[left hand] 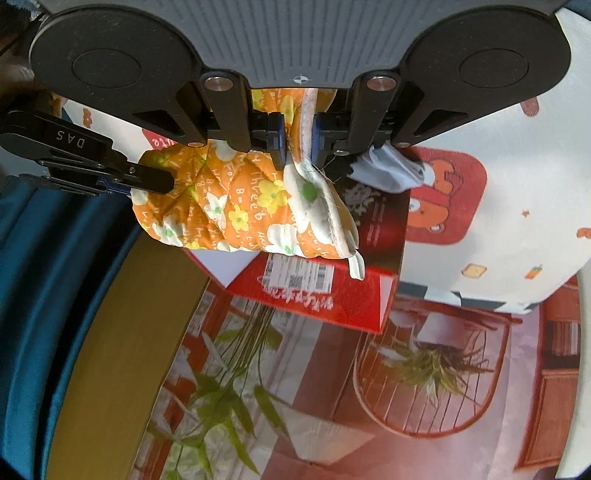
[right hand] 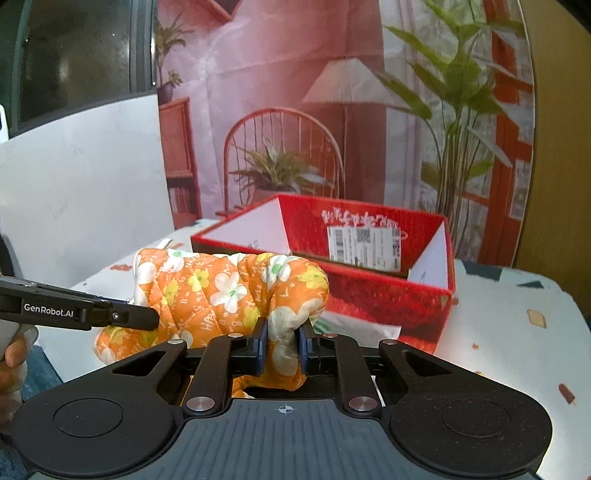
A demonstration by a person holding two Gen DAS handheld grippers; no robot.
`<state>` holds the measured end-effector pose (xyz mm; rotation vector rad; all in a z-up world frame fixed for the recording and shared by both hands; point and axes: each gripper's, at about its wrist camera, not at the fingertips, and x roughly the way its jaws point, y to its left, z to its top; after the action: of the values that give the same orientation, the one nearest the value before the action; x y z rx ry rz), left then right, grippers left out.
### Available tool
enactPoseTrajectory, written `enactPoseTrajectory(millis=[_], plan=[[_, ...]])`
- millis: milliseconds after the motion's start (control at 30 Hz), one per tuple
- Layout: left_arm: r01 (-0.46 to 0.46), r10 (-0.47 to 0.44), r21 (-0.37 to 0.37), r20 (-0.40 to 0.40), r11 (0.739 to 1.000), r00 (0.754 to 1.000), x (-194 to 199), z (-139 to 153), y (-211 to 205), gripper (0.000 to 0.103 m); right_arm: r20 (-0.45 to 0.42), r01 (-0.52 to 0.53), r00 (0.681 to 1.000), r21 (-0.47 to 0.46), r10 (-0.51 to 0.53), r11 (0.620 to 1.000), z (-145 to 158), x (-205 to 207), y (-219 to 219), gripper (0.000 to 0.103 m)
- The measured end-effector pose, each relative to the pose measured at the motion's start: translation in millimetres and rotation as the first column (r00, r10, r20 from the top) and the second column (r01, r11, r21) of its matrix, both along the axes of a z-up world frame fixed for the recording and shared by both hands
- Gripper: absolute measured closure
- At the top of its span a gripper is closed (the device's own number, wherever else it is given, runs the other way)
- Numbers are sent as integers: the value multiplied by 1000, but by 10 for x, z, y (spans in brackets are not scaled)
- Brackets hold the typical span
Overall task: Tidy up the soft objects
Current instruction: 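Carry the orange pillow over the red box with the left gripper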
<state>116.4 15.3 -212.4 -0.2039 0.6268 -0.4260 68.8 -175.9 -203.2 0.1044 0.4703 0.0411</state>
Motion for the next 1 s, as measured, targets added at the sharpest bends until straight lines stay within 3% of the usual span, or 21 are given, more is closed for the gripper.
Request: enactPoseTrajectory(millis=[333,667,767,1000], plan=[[0,2,-13,147,1000,989,154,361,-37,89,79,3,997,-41,1,999,320,138,-54,89],[-42,22,47,365,998,931,690,817,-238,90,207,21,978,-207,23,978,740,655,-150,90],[-58,20,92,368,994,930,893,853,-346,90,233,37,972,-237,19,971,745,876,-198,90],[-58,26,117,259,991,966,1373,641,-422,90,187,43,982,-209,-3,977,527,1376,-397,90]])
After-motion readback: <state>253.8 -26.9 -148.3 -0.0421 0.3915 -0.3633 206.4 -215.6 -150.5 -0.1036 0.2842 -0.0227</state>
